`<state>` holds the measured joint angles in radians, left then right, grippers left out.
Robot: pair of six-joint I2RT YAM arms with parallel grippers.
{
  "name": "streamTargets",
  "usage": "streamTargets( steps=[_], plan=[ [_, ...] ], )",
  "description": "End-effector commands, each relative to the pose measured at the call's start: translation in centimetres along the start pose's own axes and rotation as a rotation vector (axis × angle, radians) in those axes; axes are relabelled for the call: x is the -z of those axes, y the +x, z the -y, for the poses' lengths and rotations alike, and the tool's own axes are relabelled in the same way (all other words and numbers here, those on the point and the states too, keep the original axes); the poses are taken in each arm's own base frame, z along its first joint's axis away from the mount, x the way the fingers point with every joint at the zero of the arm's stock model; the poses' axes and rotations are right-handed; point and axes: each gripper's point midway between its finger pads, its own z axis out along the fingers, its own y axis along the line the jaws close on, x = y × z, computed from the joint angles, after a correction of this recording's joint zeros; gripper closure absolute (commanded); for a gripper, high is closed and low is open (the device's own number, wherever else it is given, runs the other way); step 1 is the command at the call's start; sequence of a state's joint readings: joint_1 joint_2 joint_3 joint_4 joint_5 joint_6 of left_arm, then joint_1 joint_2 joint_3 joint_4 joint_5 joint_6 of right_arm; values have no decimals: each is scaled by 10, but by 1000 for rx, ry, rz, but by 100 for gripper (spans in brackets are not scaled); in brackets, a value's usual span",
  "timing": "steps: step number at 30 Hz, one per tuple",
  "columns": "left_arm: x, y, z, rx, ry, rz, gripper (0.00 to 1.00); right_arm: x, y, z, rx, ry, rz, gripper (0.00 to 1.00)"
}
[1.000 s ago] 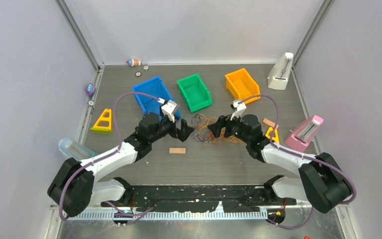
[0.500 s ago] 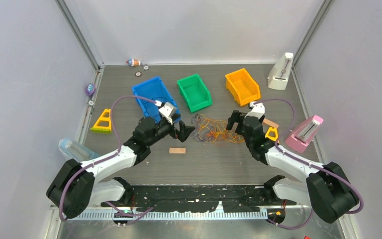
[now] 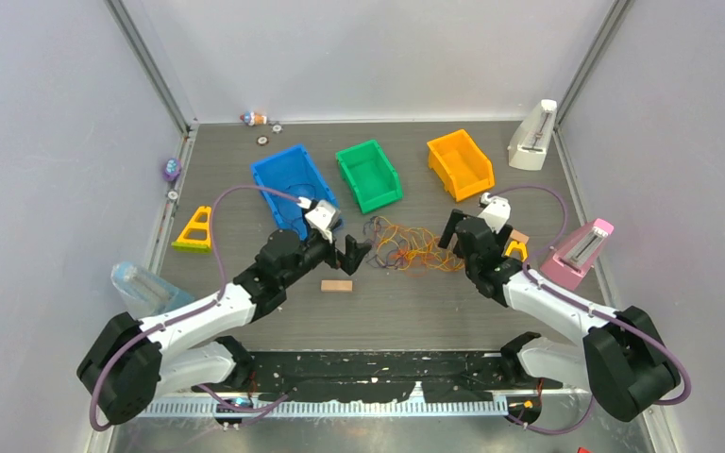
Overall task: Untangle the cables
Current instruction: Untie the cable.
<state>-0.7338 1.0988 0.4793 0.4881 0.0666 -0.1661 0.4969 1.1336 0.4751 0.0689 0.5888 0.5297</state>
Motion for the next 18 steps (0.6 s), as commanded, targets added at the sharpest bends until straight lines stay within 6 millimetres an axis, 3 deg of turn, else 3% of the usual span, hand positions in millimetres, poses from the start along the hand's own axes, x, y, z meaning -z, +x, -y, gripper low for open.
streamTargets(
  steps=[1,9,14,15,18],
  plan=[
    [3,-19,-2,-49,-49,64,0,4,9,4,-26,16,-65,5],
    [2,-10,13,-76,30,90,1,3,49,17,-82,39,-173,0],
    [-2,-7,17,-76,49,76,0,-7,65,10,-71,23,-261,4],
    [-3,-5,17,-76,52,74,0,-8,70,5,-68,9,-291,6],
    [-4,-5,18,-76,58,73,0,-10,72,-9,-43,-72,-307,32]
  ],
)
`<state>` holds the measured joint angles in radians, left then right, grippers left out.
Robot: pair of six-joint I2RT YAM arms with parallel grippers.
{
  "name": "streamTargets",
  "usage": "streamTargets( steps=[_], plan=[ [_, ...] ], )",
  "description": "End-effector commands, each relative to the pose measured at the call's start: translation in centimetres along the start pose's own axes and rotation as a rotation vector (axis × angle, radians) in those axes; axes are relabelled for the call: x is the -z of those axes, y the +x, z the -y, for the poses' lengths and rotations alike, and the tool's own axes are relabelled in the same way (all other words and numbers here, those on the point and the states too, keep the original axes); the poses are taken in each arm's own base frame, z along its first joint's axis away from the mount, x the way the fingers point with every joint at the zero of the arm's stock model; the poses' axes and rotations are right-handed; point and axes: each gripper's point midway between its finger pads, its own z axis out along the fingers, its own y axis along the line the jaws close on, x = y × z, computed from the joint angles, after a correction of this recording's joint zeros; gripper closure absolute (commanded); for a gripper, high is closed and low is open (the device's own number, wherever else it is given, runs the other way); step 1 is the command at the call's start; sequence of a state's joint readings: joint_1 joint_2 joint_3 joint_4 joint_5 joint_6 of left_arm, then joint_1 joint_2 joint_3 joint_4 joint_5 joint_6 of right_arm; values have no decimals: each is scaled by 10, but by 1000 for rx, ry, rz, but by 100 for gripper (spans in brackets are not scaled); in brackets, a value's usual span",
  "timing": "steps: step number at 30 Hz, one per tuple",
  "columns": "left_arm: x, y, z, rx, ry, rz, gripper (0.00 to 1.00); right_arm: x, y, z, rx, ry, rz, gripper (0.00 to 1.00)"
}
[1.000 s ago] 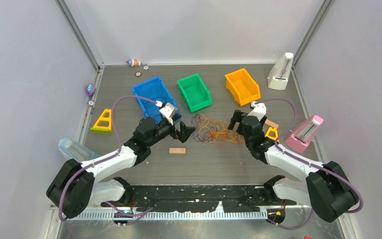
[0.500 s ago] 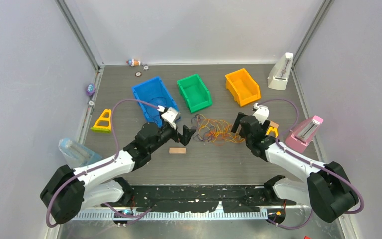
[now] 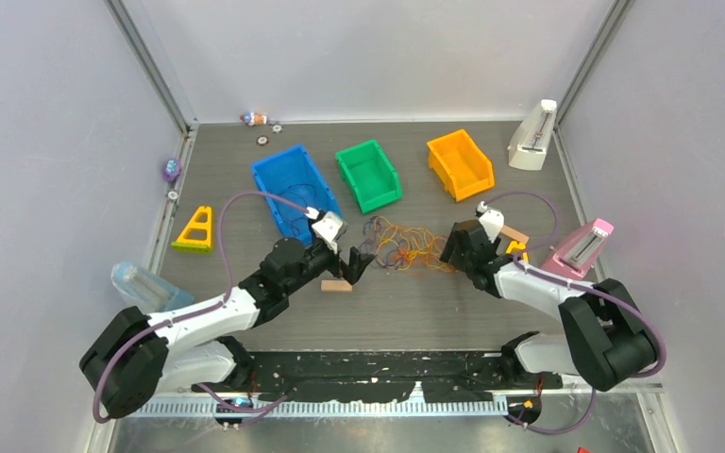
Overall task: Untangle the cables
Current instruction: Untie the cable.
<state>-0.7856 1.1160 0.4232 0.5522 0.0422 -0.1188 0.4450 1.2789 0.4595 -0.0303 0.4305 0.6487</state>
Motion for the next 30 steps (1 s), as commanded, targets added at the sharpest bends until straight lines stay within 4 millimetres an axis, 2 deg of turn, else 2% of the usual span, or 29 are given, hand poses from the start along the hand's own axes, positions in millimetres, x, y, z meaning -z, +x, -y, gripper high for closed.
streamTargets(
  steps=[1,2,3,7,8,12,16,24,30],
  plan=[
    [-6,-24,6,-23,32,84,0,1,1,-32,15,-156,-40,47],
    [-6,-24,7,-24,37,84,0,6,-8,-39,12,-195,-6,56],
    [-6,-24,7,-25,41,86,0,8,-9,-41,36,-225,4,69],
    [-7,-25,12,-25,65,91,1,33,-32,-60,105,-372,95,92],
    [-7,-25,14,-21,76,92,0,41,-40,-66,115,-414,122,94],
    [-10,-27,31,-3,172,91,1,81,-46,-105,194,-699,165,95],
    [-11,-27,36,-2,199,86,1,111,-51,-129,225,-870,199,95],
    [-12,-30,44,-10,244,97,1,162,-47,-167,319,-1143,203,94],
    [-10,-37,37,12,215,145,2,186,-30,-180,409,-1263,167,93]
  ],
)
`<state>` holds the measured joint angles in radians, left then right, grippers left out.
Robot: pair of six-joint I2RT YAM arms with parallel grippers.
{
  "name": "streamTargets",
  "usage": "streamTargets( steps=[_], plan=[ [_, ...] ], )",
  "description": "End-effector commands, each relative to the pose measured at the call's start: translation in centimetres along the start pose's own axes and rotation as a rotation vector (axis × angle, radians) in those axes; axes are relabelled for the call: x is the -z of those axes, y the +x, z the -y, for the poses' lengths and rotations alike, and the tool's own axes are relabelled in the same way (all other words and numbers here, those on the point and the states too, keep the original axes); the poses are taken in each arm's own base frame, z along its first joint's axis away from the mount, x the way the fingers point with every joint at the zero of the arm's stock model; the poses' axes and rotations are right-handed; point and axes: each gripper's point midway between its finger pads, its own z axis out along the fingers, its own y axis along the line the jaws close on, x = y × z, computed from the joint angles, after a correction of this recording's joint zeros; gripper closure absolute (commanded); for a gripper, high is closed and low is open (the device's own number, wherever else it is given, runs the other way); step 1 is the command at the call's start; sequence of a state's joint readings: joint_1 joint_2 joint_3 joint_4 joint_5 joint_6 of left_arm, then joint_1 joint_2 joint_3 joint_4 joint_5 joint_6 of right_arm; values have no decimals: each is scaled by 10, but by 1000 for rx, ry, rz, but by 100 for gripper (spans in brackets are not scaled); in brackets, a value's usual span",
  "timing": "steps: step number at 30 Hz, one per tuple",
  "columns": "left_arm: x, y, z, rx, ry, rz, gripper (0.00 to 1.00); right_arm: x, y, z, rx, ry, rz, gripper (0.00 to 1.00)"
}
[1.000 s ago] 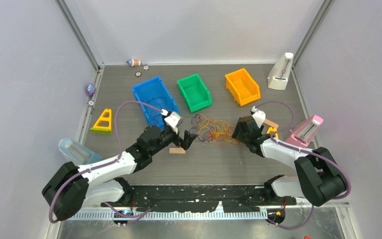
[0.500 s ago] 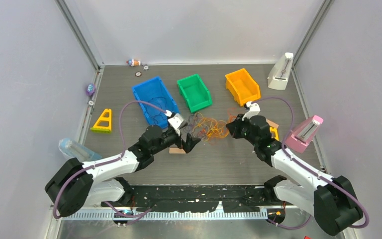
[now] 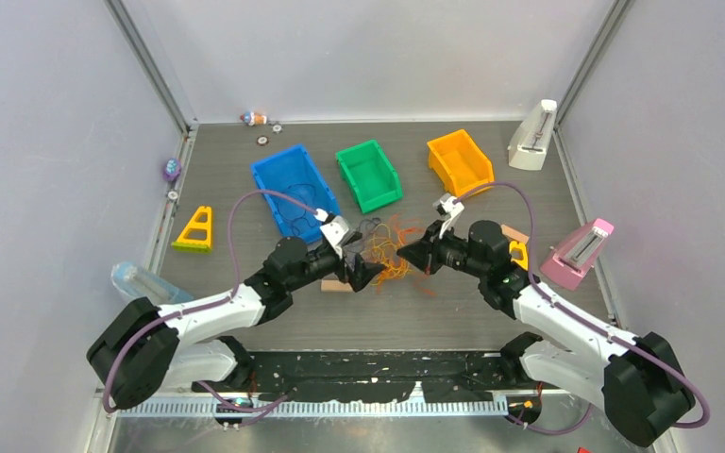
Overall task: Untangle the cables
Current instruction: Untie the cable.
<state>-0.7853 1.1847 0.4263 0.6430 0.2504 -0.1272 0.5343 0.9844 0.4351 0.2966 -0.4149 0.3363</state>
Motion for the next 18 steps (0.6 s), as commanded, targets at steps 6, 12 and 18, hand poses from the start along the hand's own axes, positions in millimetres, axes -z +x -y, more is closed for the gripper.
streamTargets(
  steps=[6,12,18],
  plan=[
    [6,-63,-8,289,161,180,1,-12,1,-39,115,-154,-43,94],
    [0,-70,-2,437,307,179,6,-17,13,-38,136,-137,-72,94],
    [-18,-52,-1,508,348,85,29,-20,16,-40,148,-135,-79,94]
  ],
)
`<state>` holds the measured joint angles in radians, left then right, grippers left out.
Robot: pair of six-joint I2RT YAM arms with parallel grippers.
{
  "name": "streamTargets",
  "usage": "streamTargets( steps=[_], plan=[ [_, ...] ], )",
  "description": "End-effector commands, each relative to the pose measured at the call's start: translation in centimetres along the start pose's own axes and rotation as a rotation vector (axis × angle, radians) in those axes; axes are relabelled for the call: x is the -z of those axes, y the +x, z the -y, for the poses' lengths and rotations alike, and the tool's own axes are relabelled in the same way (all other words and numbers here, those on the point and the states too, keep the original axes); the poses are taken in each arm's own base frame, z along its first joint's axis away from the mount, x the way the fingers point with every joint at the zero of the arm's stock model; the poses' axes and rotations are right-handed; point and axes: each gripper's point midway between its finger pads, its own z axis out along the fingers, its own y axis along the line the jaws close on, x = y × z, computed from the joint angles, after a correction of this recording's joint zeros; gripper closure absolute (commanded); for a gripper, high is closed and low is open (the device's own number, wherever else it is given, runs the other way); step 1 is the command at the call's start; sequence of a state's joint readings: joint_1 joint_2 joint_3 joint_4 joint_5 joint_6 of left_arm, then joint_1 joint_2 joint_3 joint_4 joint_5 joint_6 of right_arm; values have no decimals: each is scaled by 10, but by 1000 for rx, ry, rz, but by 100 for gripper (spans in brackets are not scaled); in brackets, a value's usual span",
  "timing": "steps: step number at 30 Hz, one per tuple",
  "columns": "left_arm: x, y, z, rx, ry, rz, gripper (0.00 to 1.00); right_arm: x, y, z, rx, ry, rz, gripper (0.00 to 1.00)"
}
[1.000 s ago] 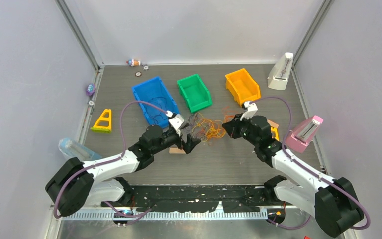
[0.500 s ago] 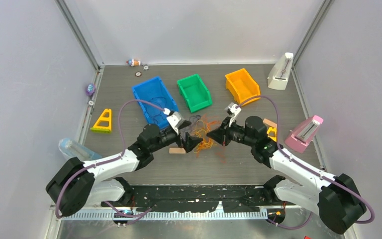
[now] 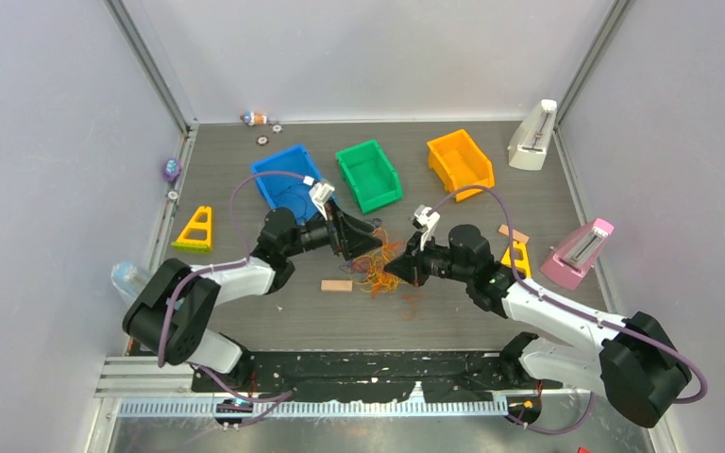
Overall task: Untangle the cables
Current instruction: Untie the cable.
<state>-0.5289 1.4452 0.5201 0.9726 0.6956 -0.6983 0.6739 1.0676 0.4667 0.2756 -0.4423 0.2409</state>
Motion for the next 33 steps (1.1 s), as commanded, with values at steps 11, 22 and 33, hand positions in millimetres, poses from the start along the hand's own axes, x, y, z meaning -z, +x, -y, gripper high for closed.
streamTargets(
  steps=[11,22,33],
  plan=[
    [-10,2,10,-99,50,-47,100,4,-15,17,63,130,70,65],
    [0,5,10,-244,-26,-31,100,48,26,41,-100,329,109,6],
    [-3,23,13,-357,-60,-104,100,71,37,58,-220,453,210,0]
  ],
)
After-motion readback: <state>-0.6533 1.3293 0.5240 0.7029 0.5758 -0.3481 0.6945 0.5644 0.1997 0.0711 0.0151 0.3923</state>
